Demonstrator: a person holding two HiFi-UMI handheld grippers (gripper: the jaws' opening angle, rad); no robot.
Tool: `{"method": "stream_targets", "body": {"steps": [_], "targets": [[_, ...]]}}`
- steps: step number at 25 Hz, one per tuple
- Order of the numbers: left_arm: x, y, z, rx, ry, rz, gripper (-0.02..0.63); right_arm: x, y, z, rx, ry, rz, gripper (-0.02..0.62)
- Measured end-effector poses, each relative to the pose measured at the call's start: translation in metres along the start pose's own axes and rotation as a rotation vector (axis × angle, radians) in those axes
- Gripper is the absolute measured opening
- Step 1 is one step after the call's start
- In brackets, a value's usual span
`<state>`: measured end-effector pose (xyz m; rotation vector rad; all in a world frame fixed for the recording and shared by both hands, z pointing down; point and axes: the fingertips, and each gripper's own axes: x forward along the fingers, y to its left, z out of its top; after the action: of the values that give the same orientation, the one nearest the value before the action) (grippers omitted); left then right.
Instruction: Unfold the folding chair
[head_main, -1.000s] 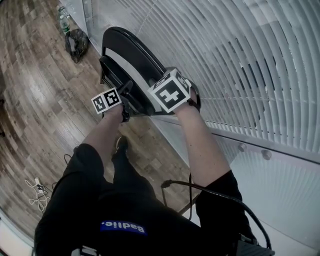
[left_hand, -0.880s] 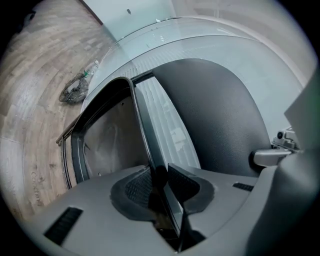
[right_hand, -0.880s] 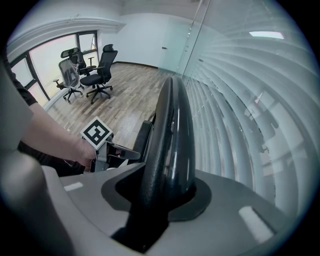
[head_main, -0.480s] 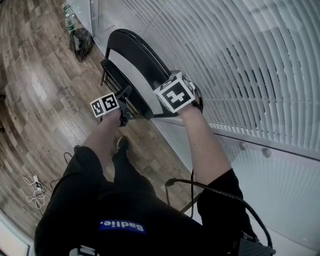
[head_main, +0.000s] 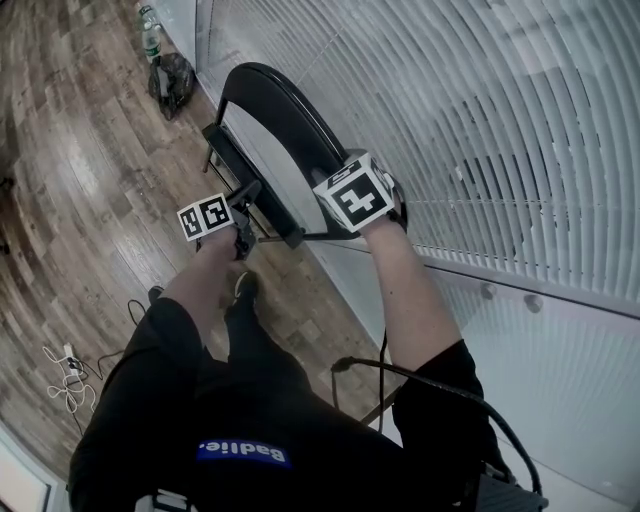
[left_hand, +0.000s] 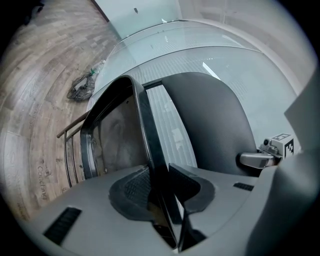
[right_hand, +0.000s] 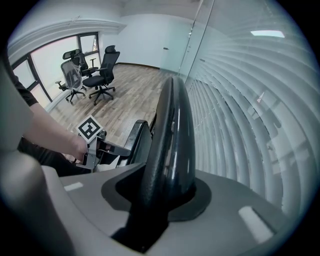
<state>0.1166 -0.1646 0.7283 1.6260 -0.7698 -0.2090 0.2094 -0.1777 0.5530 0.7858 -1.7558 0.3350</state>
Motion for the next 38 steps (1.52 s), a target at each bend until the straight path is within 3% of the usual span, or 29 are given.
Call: {"method": "stream_targets", "body": {"steps": [10,38], "targets": [[-0.040,0.023,-0.008,-0.018,-0.038,-0.013,0.116,0.006,0.004,-0.006,0.021,-0.013,0.030,0.123],[-0.164,0.147,-0.028,-0.156,-0.109,0.040,0.160,0.039,0.032,-0.008,0.073,-0.022,0.130,0.123]]}}
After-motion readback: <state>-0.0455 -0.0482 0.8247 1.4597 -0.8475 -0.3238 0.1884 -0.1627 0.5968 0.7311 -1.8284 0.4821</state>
